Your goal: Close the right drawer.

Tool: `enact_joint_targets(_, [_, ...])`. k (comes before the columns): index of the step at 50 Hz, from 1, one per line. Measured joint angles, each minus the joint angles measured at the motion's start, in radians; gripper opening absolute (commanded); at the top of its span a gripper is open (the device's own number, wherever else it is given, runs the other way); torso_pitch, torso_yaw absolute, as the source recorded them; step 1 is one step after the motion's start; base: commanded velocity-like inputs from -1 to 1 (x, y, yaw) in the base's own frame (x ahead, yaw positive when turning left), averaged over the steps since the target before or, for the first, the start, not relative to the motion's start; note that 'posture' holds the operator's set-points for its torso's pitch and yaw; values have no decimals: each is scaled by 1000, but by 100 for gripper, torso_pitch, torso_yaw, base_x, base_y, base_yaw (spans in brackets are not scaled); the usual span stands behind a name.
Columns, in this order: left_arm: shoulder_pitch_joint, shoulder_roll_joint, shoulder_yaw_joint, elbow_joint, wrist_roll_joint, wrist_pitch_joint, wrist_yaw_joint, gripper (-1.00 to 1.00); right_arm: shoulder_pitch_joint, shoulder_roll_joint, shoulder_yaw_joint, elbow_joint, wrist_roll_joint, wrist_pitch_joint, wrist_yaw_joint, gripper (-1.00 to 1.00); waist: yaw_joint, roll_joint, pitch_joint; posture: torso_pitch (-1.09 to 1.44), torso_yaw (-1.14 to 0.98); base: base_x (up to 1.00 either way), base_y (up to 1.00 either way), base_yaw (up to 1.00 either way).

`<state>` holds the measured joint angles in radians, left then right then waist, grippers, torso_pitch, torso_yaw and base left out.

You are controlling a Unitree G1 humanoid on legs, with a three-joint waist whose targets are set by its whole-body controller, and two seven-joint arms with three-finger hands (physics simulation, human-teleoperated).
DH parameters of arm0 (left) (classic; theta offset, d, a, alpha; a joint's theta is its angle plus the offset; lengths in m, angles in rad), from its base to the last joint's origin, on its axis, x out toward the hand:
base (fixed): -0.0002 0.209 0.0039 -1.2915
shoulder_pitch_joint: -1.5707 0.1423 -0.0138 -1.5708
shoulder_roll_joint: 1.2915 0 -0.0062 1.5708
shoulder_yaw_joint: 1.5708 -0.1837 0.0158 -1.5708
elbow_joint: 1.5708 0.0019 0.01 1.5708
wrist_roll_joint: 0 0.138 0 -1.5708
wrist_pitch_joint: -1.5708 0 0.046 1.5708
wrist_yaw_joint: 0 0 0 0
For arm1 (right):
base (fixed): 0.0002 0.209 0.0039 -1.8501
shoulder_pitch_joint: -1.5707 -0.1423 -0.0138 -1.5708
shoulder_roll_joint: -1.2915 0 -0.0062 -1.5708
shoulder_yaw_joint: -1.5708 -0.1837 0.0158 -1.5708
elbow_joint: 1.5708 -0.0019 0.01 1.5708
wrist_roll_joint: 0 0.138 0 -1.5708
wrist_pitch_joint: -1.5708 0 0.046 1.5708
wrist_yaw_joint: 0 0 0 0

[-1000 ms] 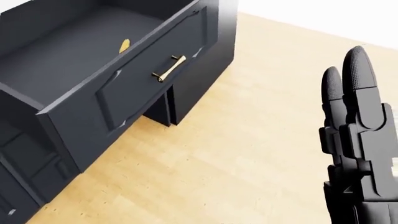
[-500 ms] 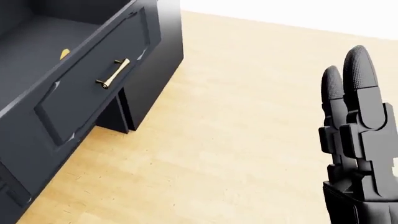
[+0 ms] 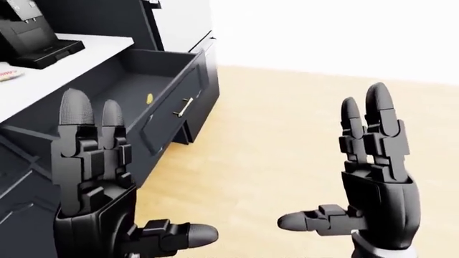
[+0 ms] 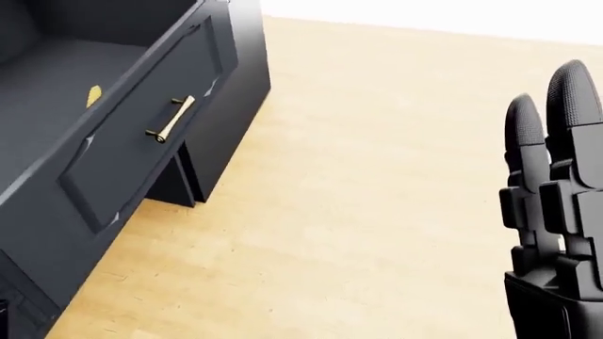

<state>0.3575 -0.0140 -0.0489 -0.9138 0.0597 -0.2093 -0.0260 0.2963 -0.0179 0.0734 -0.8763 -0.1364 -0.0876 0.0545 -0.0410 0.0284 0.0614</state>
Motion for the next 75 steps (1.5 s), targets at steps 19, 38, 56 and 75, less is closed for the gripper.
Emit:
enact_joint_targets(19, [4, 4, 16, 6, -6, 10, 14, 100, -1, 5, 14, 3, 2, 4, 11, 100, 63, -18, -12, 0, 0, 11, 37, 0])
enact_joint_targets(38, [3, 0, 0, -6, -3, 1, 6, 100, -6, 1, 0, -7, 7, 12, 6, 100, 23, -22, 0, 0, 0, 8, 39, 0])
enact_joint_targets(56, [3, 0, 2, 12, -2, 7, 12, 100, -6, 0, 4, 15, 5, 20, 10, 100, 24, -73, -5, 0, 0, 2, 48, 0])
enact_joint_targets(75, [3, 6, 12, 8, -7, 9, 13, 100, -12, 4, 13, 15, -1, 34, 10, 100, 38, -27, -8, 0, 0, 0, 48, 0])
